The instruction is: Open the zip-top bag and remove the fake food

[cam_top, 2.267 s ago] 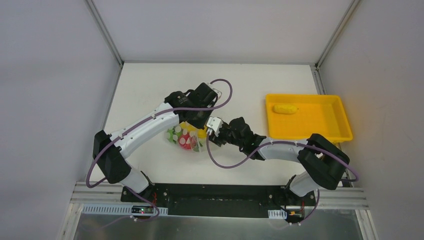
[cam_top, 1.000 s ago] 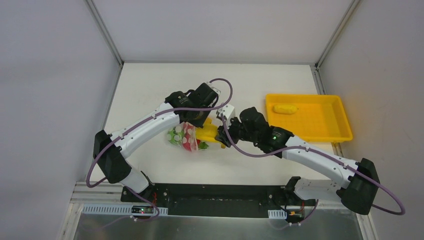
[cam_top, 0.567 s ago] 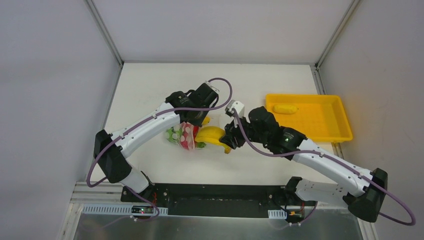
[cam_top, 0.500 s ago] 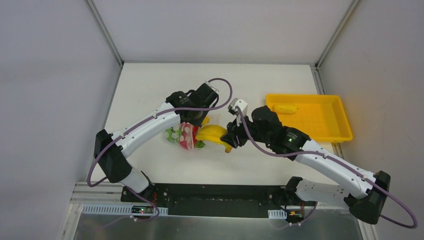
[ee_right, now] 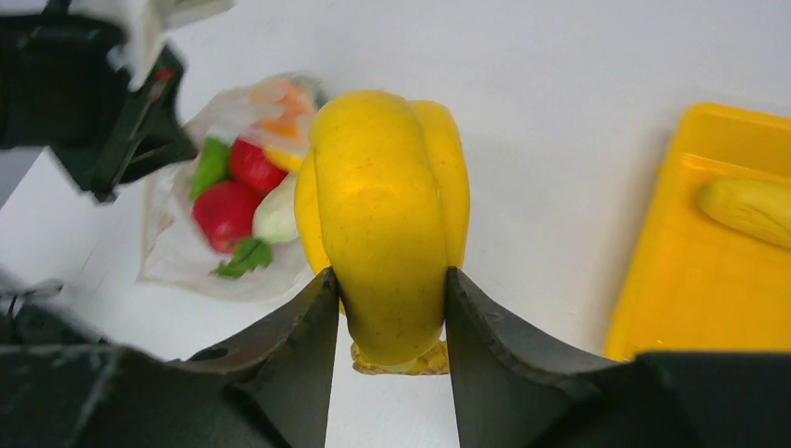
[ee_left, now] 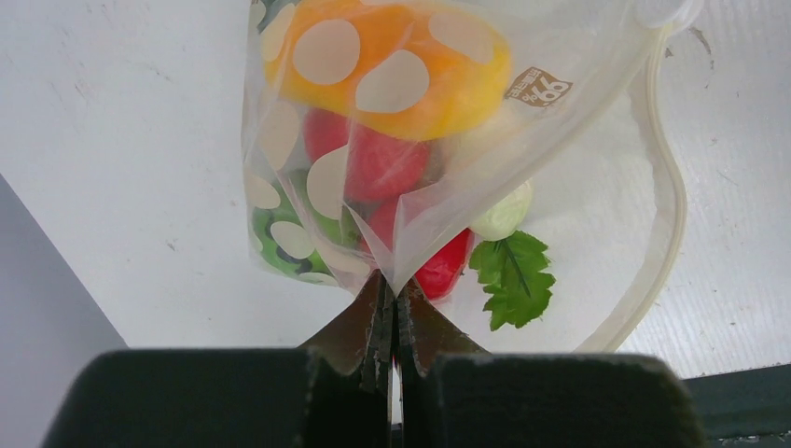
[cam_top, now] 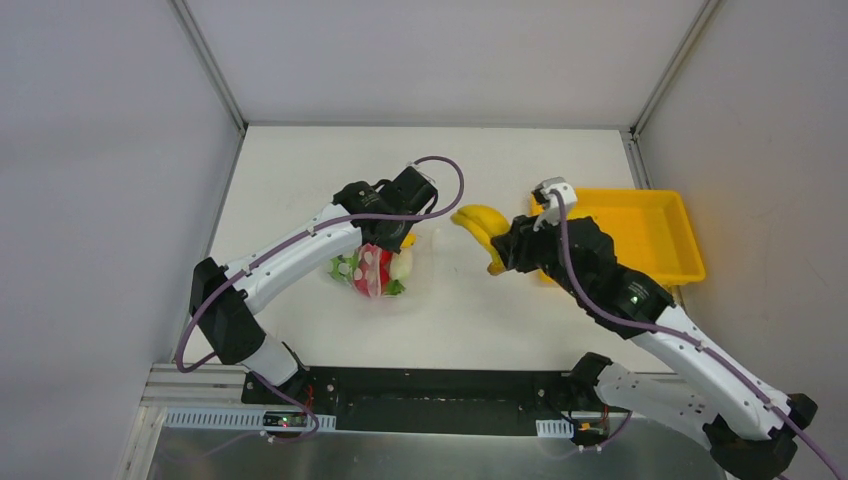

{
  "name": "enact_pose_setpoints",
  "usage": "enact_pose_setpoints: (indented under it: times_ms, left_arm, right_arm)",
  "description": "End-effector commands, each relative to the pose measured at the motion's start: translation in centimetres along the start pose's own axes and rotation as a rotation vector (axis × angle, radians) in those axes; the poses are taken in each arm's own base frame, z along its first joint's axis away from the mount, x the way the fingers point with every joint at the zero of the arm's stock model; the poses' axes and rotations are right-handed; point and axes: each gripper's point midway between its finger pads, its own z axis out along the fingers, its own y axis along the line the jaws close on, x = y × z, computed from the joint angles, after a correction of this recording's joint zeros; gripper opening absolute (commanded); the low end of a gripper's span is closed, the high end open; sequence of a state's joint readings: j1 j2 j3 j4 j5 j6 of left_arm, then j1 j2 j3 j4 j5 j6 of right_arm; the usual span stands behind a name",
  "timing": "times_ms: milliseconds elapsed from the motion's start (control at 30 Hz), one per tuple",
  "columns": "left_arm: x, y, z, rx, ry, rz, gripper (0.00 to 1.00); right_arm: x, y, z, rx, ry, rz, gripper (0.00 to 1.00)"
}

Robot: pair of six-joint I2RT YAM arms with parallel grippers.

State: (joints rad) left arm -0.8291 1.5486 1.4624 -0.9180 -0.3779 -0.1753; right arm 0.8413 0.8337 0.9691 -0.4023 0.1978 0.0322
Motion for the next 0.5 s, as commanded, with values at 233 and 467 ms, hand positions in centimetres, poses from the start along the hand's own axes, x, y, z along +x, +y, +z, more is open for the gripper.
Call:
enact_pose_setpoints:
  times_ms: [233,467]
  left_arm:
    - [-0.8,0.6,-1.1,0.005,-0.025,-0.03,0.0]
    - [-0.9,0.5,-1.5,0.021,-0.036,-0.034,0.0]
  right_arm:
    - [-3.9,-15.1,-7.3,0.77,-0.491,0.305,0.0]
    - [-2.2,-20.5,-5.2,0.878,-0.508,0.453,0.0]
